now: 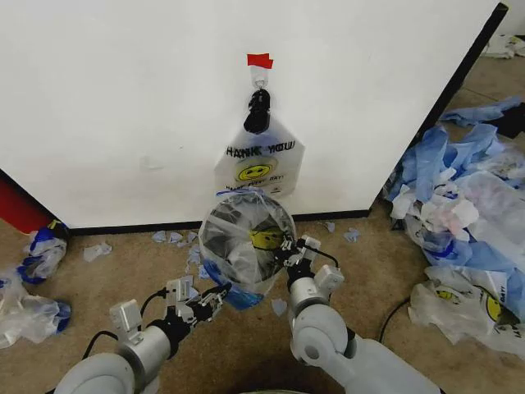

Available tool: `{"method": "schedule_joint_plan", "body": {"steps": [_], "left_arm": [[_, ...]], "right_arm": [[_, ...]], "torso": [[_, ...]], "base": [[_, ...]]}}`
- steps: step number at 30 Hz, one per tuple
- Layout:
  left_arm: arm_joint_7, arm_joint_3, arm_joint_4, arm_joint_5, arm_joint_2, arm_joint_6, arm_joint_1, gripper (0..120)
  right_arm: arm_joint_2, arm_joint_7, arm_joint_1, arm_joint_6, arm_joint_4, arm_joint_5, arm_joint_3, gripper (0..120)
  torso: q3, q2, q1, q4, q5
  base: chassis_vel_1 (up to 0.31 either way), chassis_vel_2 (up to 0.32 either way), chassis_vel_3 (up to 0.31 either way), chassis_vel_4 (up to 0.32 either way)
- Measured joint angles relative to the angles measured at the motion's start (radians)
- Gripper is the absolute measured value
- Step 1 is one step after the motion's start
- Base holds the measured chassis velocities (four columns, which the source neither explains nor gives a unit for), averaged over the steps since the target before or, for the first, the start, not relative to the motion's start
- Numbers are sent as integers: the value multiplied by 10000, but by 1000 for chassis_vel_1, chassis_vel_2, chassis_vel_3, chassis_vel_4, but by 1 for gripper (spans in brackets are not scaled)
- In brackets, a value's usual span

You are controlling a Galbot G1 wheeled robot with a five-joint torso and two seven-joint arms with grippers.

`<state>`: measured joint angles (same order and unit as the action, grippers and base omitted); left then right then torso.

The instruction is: Pick up the garbage bag from the wall and place it over the trash bin.

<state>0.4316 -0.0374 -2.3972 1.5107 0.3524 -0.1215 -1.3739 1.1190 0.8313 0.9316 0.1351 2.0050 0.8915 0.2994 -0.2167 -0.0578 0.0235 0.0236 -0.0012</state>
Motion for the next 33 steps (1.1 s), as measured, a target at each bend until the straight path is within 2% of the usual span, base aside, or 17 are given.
{"method": "schedule_joint_plan", "body": {"steps": [4,16,33], "left_arm": [[-40,1,83,-82,32,-46,-47,0],[-141,8,421,-389,195,-144,-201,0],[-342,476,1588,-1102,688,-268,-374,0]], "right_arm": [[29,29,33,0,49,64,-17,0],[129,175,240,-5,441,532,-82,0],[213,302,693,-67,867,768,42,0]], "torso": [[0,0,0,0,0],[0,0,0,0,0],[0,0,0,1,0]], "base": [[0,0,0,0],[0,0,0,0],[0,0,0,0]]}}
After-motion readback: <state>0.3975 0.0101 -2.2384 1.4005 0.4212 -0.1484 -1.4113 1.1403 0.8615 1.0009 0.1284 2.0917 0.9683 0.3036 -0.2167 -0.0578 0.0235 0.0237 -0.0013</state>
